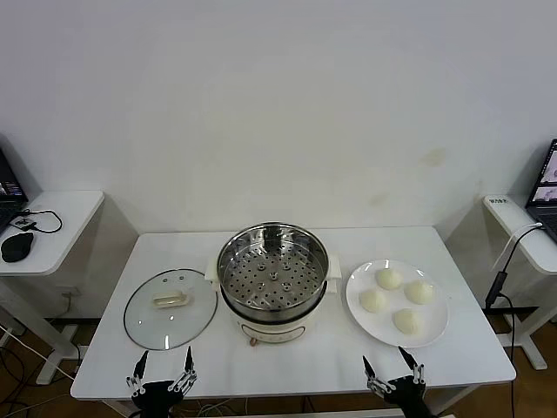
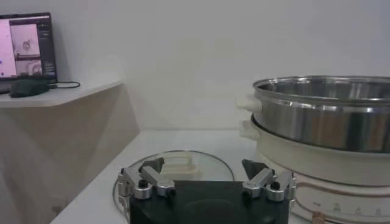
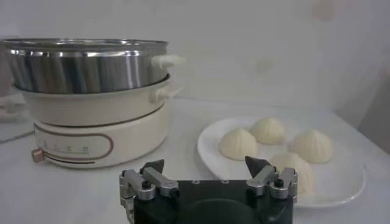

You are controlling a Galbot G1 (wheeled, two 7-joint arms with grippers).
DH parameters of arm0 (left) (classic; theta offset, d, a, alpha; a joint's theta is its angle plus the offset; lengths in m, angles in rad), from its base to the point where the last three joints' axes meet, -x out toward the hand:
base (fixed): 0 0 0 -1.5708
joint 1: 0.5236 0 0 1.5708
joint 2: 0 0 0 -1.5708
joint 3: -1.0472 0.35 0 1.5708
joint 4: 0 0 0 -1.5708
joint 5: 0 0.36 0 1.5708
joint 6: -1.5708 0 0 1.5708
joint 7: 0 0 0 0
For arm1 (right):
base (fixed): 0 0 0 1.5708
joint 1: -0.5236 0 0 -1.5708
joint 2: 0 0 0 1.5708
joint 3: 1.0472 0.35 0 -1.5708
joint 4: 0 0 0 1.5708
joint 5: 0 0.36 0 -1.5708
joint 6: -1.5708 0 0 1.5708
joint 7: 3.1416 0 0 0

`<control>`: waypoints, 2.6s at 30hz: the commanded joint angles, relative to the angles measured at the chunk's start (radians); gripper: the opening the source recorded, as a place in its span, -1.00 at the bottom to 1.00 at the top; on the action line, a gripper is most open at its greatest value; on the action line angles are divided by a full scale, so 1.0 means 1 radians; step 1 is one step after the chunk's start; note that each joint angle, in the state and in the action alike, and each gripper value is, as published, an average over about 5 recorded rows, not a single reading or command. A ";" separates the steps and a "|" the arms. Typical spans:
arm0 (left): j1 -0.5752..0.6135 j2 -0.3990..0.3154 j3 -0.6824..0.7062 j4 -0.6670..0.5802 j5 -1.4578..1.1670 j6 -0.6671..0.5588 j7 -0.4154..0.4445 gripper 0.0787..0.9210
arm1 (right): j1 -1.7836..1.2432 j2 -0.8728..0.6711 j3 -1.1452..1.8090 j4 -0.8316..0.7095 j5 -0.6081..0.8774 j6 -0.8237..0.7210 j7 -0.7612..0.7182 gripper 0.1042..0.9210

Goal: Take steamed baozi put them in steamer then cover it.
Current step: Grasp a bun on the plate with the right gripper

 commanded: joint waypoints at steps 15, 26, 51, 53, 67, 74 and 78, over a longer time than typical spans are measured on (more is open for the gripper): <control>-0.051 0.017 -0.040 -0.093 0.106 0.225 0.086 0.77 | 0.223 -0.253 0.110 -0.039 -0.210 -0.153 -0.006 0.76; -0.023 0.009 -0.049 -0.102 0.190 0.224 0.102 0.77 | 0.547 -0.589 0.043 -0.277 -0.454 -0.202 -0.342 0.76; -0.013 -0.002 -0.087 -0.104 0.230 0.223 0.100 0.77 | 1.597 -0.719 -1.014 -0.822 -0.453 -0.040 -0.966 0.76; -0.013 -0.003 -0.092 -0.102 0.230 0.223 0.100 0.77 | 1.637 -0.680 -1.063 -0.865 -0.463 -0.015 -0.973 0.76; -0.019 -0.006 -0.113 -0.076 0.231 0.213 0.097 0.77 | 1.713 -0.418 -1.153 -1.121 -0.528 0.049 -1.000 0.76; -0.017 -0.010 -0.114 -0.070 0.235 0.202 0.092 0.77 | 1.712 -0.358 -1.140 -1.209 -0.567 0.056 -0.985 0.76; -0.016 -0.010 -0.114 -0.070 0.240 0.199 0.093 0.77 | 1.700 -0.332 -1.126 -1.238 -0.586 0.057 -0.976 0.76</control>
